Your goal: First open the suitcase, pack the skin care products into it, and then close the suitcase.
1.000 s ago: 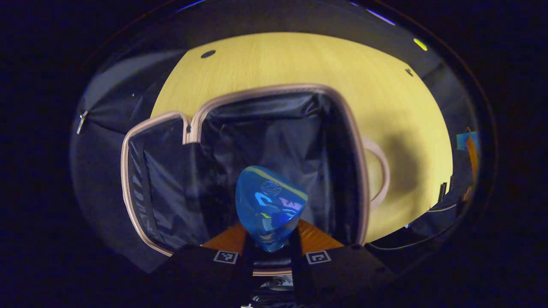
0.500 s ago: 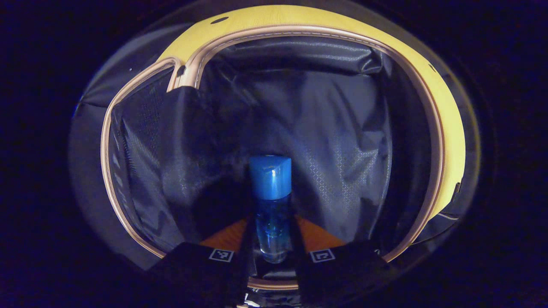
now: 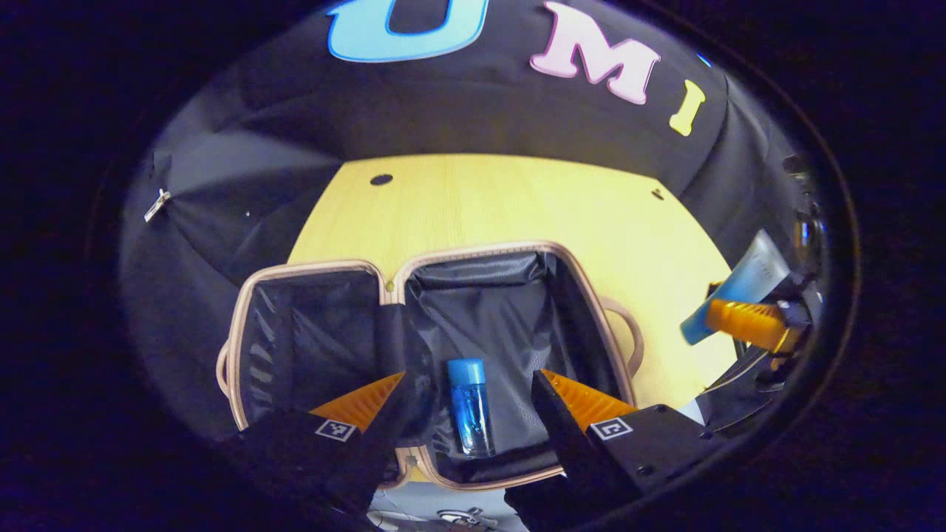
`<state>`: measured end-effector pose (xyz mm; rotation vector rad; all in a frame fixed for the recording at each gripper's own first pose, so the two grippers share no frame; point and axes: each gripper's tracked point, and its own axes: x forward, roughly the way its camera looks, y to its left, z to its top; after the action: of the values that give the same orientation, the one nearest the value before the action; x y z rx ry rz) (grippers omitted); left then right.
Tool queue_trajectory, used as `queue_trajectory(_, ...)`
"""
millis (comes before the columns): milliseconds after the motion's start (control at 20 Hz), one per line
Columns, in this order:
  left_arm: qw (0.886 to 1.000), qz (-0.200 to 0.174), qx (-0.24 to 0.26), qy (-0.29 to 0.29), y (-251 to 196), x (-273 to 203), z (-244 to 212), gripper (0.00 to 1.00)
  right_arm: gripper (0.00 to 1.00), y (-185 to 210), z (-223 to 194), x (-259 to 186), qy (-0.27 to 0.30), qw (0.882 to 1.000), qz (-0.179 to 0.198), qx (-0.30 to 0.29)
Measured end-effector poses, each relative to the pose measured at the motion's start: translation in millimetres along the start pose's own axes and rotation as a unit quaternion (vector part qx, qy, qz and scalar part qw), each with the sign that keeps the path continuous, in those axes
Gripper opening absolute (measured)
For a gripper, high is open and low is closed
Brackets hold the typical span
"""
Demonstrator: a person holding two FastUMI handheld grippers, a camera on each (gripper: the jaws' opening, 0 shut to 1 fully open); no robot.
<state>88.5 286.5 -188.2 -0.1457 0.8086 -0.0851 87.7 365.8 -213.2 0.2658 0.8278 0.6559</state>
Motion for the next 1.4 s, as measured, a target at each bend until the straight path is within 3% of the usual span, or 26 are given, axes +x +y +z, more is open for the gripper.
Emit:
queue_trajectory(150,0.998,0.019,-0.037,-0.038,45,-43,-8,0.98,0.40,18,-38,50,0.102,0.994,-0.018,0.037)
queue_trajectory(300,0.993,0.051,-0.092,-0.045,101,-69,-38,0.97,0.40,42,-75,87,0.184,0.978,-0.036,0.088)
queue_trajectory(350,0.991,0.061,-0.111,-0.045,118,-74,-51,0.97,0.47,43,-85,97,0.199,0.975,-0.052,0.087)
queue_trajectory(400,0.988,0.070,-0.133,-0.041,133,-79,-62,0.97,0.40,43,-92,106,0.211,0.971,-0.066,0.088)
queue_trajectory(450,0.984,0.080,-0.155,-0.039,145,-85,-71,0.97,0.35,45,-99,111,0.221,0.967,-0.080,0.100)
queue_trajectory(500,0.980,0.086,-0.176,-0.035,158,-90,-81,0.97,0.47,49,-101,119,0.226,0.963,-0.088,0.116)
queue_trajectory(550,0.977,0.092,-0.190,-0.034,169,-93,-90,0.97,0.35,45,-105,123,0.231,0.960,-0.102,0.117)
queue_trajectory(600,0.975,0.097,-0.198,-0.033,181,-95,-99,0.97,0.47,41,-106,122,0.233,0.960,-0.113,0.109)
queue_trajectory(650,0.974,0.103,-0.197,-0.030,192,-95,-107,0.97,0.24,42,-106,121,0.231,0.961,-0.111,0.106)
queue_trajectory(700,0.975,0.111,-0.192,-0.028,202,-97,-110,0.97,0.36,44,-102,120,0.220,0.964,-0.105,0.103)
queue_trajectory(800,0.974,0.115,-0.193,-0.026,219,-93,-110,0.97,0.36,49,-91,115,0.188,0.974,-0.086,0.090)
queue_trajectory(850,0.973,0.118,-0.200,-0.021,229,-87,-110,0.97,0.24,49,-84,111,0.171,0.978,-0.083,0.082)
queue_trajectory(900,0.970,0.121,-0.211,-0.019,240,-80,-107,0.97,0.47,48,-78,105,0.155,0.982,-0.079,0.078)
queue_trajectory(1000,0.966,0.108,-0.232,-0.024,251,-70,-94,0.97,0.40,46,-71,95,0.127,0.986,-0.077,0.072)
queue_trajectory(1050,0.965,0.103,-0.239,-0.019,260,-62,-91,0.97,0.54,46,-66,88,0.113,0.988,-0.076,0.072)
queue_trajectory(1150,0.966,0.111,-0.234,-0.004,285,-49,-84,0.97,0.65,45,-54,75,0.082,0.991,-0.072,0.076)
queue_trajectory(1200,0.966,0.118,-0.228,0.002,301,-38,-82,0.97,0.80,45,-48,65,0.068,0.992,-0.072,0.076)
queue_trajectory(1250,0.966,0.125,-0.226,0.009,314,-30,-74,0.97,0.70,43,-45,56,0.056,0.993,-0.074,0.073)
queue_trajectory(1350,0.964,0.136,-0.229,0.016,336,-16,-63,0.97,0.98,37,-38,40,0.038,0.994,-0.082,0.069)
queue_trajectory(1400,0.963,0.139,-0.231,0.030,345,-8,-63,0.97,0.98,34,-37,32,0.031,0.993,-0.088,0.068)
